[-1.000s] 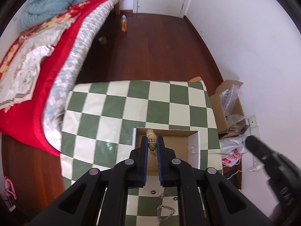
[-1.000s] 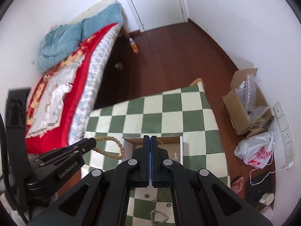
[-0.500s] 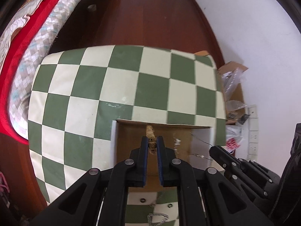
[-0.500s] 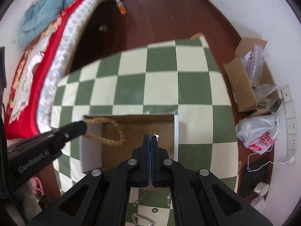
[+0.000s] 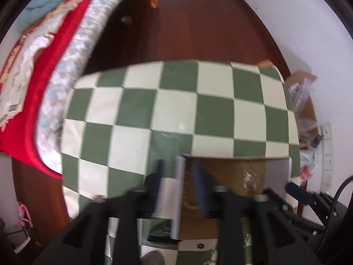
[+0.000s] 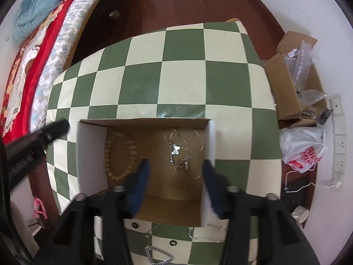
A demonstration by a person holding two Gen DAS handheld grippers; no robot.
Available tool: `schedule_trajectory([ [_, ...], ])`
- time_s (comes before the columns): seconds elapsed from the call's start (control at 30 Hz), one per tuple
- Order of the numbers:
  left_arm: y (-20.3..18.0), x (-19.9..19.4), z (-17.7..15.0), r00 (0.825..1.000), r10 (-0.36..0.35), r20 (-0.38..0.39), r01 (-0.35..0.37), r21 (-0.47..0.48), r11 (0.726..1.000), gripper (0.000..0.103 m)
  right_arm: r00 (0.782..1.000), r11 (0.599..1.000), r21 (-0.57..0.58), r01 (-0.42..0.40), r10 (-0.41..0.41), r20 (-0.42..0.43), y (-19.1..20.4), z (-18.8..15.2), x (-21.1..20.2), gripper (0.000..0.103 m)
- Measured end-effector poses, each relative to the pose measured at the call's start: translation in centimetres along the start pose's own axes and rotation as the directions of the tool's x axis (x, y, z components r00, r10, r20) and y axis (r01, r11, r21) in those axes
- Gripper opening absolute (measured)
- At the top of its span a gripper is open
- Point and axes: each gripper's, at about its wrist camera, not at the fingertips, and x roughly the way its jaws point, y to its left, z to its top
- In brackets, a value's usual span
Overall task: Organize jewelry
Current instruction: 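Open both tools and withdraw them from the box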
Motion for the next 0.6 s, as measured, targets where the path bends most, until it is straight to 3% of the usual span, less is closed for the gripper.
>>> schedule_trajectory([
  [0.07,0.6,-1.2,0.0,0.998,0.039,0.054,-0.039,-0.005,0.999,0.080,1.000,1.000,-0.003,0.020,-0.020,0.014,0.1,-0.5,-0.7,0.057],
  [0.1,0.9,-1.8,-0.1,0.995,0.061,0.082,-0.061,-0.006,0.998,0.084,0.999,0.999,-0.008,0.043,-0.043,0.022,0.2,-0.7,-1.0,0.062],
  [0.2,1.7,-2.6,-0.7,0.990,0.101,0.103,-0.100,-0.015,0.995,0.102,0.996,0.996,-0.029,0.080,-0.079,0.046,0.6,-1.5,-2.0,0.085],
  [0.23,1.9,-2.9,-1.0,0.987,0.116,0.115,-0.114,-0.017,0.993,0.102,0.994,0.995,-0.033,0.095,-0.093,0.051,0.6,-1.9,-2.3,0.095],
  [0.27,2.2,-3.2,-1.5,0.982,0.134,0.134,-0.132,-0.020,0.991,0.102,0.992,0.993,-0.039,0.112,-0.110,0.058,0.7,-2.3,-2.5,0.098],
  [0.37,2.8,-3.8,-3.4,0.972,0.157,0.175,-0.154,-0.030,0.988,0.103,0.986,0.988,-0.046,0.147,-0.143,0.083,0.7,-3.7,-2.7,0.100],
  [0.6,3.5,-5.0,-7.8,0.955,0.145,0.258,-0.133,-0.064,0.989,0.103,0.977,0.988,-0.010,0.152,-0.149,0.153,0.4,-7.6,-3.5,0.103],
])
